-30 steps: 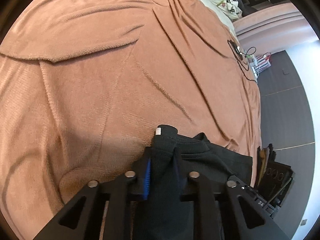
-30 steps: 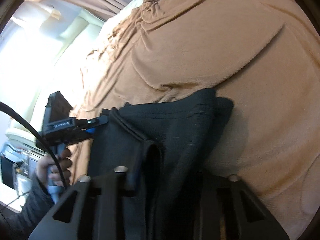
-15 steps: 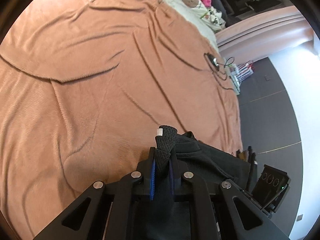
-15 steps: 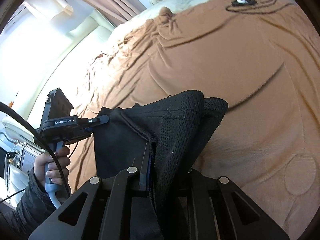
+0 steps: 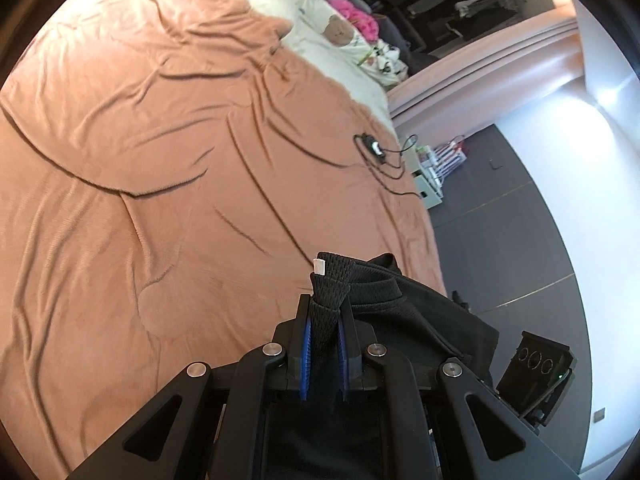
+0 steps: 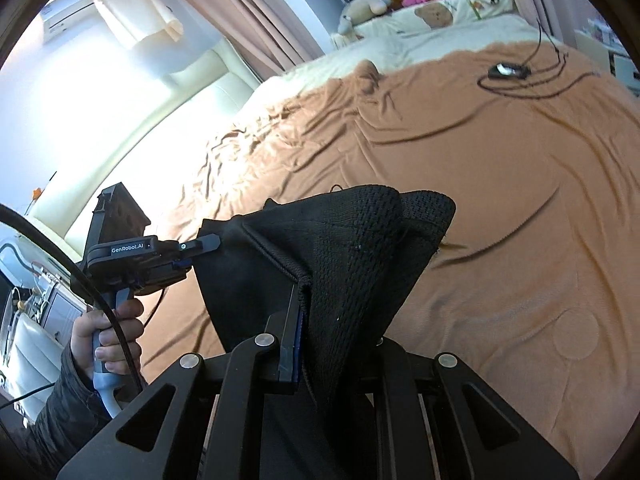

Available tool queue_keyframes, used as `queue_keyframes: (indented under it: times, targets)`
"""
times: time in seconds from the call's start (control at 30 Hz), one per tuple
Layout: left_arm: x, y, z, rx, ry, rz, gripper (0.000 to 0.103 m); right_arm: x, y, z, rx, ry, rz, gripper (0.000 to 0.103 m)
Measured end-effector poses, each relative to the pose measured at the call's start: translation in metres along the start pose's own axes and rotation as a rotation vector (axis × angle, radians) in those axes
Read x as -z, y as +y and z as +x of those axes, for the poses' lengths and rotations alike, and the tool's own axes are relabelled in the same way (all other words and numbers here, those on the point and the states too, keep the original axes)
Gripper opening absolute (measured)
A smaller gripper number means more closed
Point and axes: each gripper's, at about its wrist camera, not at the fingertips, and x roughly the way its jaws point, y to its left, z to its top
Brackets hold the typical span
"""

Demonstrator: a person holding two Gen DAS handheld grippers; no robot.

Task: Fold small clothes
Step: 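Lift the folded shirt off the bed with both grippers and carry it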

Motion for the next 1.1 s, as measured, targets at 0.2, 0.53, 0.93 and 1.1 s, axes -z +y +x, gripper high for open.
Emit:
queue_keyframes:
  times: [0.2, 0.53, 0.93, 1.1]
  targets:
    - [0.016, -0.02, -0.031, 0.027, -0.039, 0.037, 0.011, 0.021, 0.021, -0.041, 0.011, -0.049, -0.033, 0.009]
    - [0.054, -0.059, -0.089, 0.05, -0.108, 0.093, 0.011, 0.058, 0.057, -0.107, -0.003, -0.142, -0.09, 0.009]
    - [0.126, -0.122, -0.187, 0.025, -0.221, 0.159, 0.011, 0.119, 0.108, -0.197, -0.036, -0.257, -0.2, 0.009]
    - [0.147, -0.145, -0.219, 0.042, -0.256, 0.179, 0.011, 0.146, 0.124, -0.225, -0.051, -0.275, -0.252, 0.009]
